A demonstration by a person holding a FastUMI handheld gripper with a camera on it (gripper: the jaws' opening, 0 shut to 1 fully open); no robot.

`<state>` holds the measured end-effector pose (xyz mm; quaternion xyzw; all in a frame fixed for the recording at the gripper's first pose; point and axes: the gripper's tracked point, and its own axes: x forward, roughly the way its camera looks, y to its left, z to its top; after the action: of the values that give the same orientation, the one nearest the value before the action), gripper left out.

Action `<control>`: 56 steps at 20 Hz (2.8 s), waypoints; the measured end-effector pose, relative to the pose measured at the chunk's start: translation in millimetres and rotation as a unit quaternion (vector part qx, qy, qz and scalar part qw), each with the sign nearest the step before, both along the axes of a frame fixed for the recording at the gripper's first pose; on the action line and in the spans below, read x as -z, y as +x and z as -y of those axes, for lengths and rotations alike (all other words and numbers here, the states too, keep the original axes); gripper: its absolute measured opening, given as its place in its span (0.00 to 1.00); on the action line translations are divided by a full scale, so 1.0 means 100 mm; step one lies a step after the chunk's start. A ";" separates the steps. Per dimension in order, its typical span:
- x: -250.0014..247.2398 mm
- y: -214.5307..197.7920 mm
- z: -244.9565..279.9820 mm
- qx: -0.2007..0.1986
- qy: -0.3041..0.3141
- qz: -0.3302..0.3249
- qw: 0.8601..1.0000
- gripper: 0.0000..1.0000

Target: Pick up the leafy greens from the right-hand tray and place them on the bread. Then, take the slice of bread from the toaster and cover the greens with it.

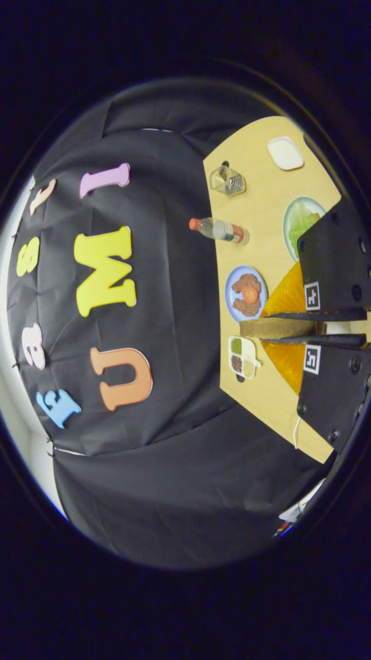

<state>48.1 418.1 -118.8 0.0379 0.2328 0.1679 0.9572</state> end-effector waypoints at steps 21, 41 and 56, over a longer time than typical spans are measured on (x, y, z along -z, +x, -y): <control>2.03 0.51 1.51 0.072 0.021 -0.132 0.988 0.22; 0.05 0.57 3.63 0.118 -0.060 0.102 0.986 0.96; -1.45 -0.42 4.73 0.131 -0.017 0.229 0.964 0.96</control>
<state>5.9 -54.5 26.6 0.0119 0.0031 0.0417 0.9991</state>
